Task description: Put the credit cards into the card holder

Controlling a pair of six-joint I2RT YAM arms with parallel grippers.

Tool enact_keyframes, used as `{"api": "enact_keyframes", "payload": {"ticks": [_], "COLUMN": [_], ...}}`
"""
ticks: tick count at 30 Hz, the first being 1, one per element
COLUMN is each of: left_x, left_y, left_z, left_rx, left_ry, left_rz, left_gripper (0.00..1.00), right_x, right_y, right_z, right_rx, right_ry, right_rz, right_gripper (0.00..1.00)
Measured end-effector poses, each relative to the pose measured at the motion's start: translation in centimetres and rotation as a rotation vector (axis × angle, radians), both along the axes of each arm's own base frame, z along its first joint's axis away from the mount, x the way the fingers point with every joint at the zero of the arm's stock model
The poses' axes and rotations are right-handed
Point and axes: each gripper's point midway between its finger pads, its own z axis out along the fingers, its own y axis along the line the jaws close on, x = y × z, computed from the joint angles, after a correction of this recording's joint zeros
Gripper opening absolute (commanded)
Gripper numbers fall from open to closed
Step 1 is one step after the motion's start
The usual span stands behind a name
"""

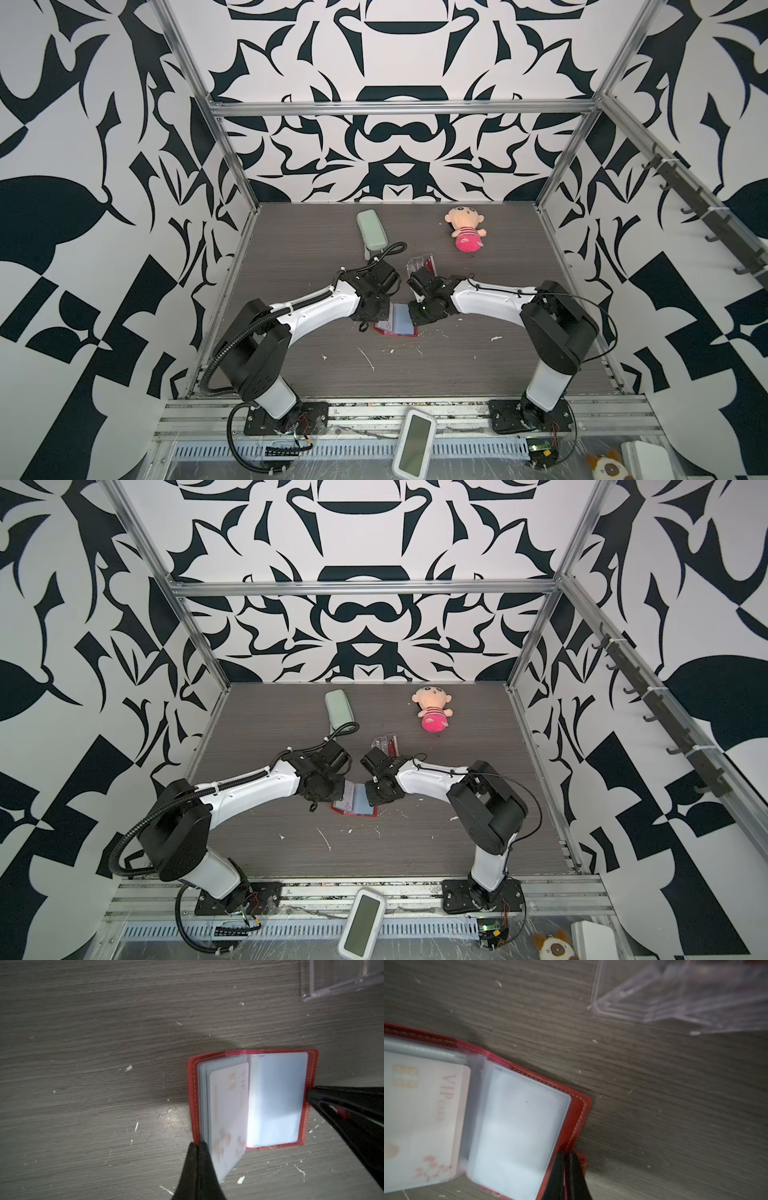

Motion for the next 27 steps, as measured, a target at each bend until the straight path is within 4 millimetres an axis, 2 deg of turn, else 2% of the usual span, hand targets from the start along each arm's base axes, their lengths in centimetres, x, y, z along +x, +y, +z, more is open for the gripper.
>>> {"api": "enact_keyframes", "payload": {"ticks": [19,27], "left_x": [0.0,0.3], "left_y": [-2.3,-3.7], "left_z": [1.3,1.8], "left_rx": [-0.033,-0.100], "left_ry": [-0.035,-0.049], "left_rz": [-0.045,-0.059], "left_gripper": [0.00,0.00], "right_x": [0.0,0.1], "right_y": [-0.2,-0.6], "right_z": [0.0,0.0], "right_rx": [0.017,0.017], "right_ry": [-0.002,-0.008], "right_rz": [-0.023,-0.037], "right_gripper": [0.00,0.00]}}
